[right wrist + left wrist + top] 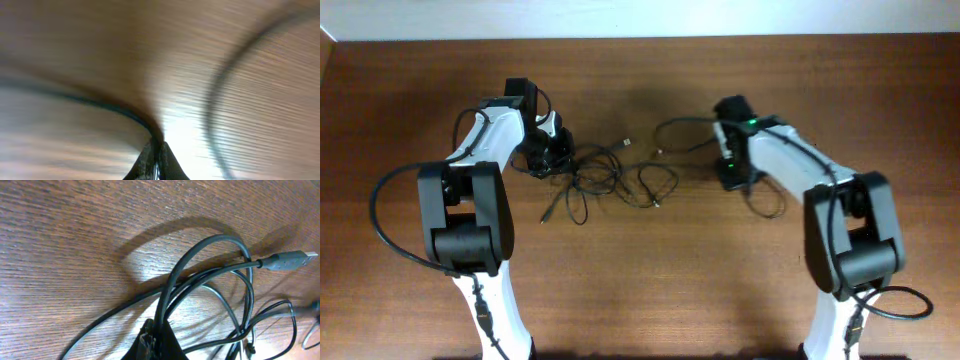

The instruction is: Untangle cables

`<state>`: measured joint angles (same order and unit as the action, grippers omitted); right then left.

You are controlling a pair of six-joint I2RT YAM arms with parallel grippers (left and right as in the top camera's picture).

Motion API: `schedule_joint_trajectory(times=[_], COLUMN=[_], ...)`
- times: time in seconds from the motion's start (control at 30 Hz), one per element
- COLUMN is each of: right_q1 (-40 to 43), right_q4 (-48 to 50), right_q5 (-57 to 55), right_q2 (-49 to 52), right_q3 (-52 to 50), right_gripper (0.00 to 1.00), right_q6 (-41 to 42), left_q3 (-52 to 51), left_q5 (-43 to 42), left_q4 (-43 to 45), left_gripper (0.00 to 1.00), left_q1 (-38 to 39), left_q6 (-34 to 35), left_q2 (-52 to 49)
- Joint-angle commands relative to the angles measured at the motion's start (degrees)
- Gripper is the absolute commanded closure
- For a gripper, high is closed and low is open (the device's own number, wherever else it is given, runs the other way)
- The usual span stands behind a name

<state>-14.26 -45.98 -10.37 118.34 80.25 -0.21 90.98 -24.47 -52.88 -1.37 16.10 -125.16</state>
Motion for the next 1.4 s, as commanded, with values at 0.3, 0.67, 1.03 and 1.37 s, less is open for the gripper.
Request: schedule_joint_trajectory(times=[0.3,0.67,1.03,1.37], right_q1=[43.82,49.88,21.66,6.73], right_q4=[6.38,7.63,-22.21,-8.33], right_q5=[-5.03,7.61,7.30,19.23], right_q2=[1.29,1.29,1.29,1.42], right_q3=[-2.27,-1.92,20.41,19.63], right_gripper=[0.96,0.64,0.01,0.01], right_q6=[15.76,18.45,3.39,-4.57], left_q3=[-0.24,-0.31,-0.31,-0.31], left_q5=[0.46,2.84,2.82,2.84], left_q4=[-0.85,-1.20,-1.18,-1.01], left_gripper=[1.00,1.00,1.00,1.00], left_q1=[-5.31,-6.34,-6.29,-5.64], left_q6=[1.53,4.94,5.35,5.35], left_q2=[-0.61,-0.61,-0.61,-0.61])
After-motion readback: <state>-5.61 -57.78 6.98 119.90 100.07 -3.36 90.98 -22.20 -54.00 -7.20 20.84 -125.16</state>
